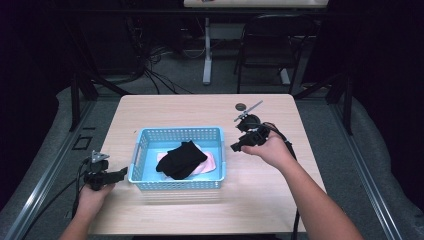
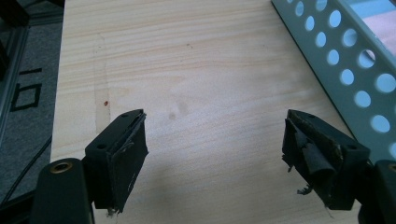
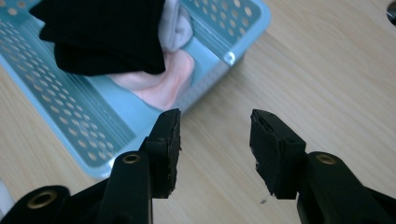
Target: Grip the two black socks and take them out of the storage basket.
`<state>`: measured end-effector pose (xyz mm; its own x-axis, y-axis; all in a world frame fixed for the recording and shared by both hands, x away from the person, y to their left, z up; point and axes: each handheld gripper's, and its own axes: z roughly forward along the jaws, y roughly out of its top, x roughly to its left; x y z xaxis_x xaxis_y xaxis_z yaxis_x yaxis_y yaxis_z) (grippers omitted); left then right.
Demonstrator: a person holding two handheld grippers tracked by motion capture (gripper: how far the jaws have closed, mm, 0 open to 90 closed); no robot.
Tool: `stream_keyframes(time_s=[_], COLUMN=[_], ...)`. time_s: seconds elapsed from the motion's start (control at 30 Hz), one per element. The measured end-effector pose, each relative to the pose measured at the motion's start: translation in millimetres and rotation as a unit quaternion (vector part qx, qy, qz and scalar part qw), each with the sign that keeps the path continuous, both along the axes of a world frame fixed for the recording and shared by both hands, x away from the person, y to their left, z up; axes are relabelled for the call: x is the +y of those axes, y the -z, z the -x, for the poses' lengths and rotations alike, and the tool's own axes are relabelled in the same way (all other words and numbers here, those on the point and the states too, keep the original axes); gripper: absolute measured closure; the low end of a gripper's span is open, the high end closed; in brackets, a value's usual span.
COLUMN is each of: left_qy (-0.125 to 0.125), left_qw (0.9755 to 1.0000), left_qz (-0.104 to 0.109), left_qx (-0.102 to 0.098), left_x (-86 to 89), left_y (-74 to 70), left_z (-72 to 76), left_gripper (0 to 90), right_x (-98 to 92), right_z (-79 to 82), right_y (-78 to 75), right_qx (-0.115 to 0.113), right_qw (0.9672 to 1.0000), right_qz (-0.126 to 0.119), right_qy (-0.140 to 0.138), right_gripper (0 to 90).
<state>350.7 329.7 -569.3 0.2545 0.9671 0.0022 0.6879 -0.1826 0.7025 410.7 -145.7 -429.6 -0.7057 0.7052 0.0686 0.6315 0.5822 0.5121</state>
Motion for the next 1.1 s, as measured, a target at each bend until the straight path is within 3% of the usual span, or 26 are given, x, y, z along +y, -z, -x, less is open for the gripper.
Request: stream_keyframes(time_s=[0.47, 0.6, 0.83, 1.1], left_qy=[0.003, 0.003, 0.003, 0.005], left_qw=[1.0000, 1.0000, 1.0000, 1.0000], left_qz=[0.000, 0.000, 0.002, 0.001], left_qx=[0.000, 0.000, -0.003, -0.004], left_x=[0.1, 0.2, 0.3, 0.2], left_y=[0.3, 0.1, -0.4, -0.9], left_z=[-0.6, -0.6, -0.8, -1.1], left_gripper=[21.8, 21.9, 21.8, 21.9], right_x=[71.6, 87.8, 107.0, 115.7], right_z=[-28.4, -32.8, -43.5, -54.2], right_y=[16.0, 20.8, 35.3, 49.3], right_qx=[-0.005, -0.004, 0.018, 0.042], right_qw=[0.9967, 0.9947, 0.9952, 0.9954], right_qz=[0.012, 0.031, 0.027, 0.031], right_qy=[-0.080, -0.098, -0.092, -0.080], right_gripper=[55.1, 54.0, 55.4, 57.8])
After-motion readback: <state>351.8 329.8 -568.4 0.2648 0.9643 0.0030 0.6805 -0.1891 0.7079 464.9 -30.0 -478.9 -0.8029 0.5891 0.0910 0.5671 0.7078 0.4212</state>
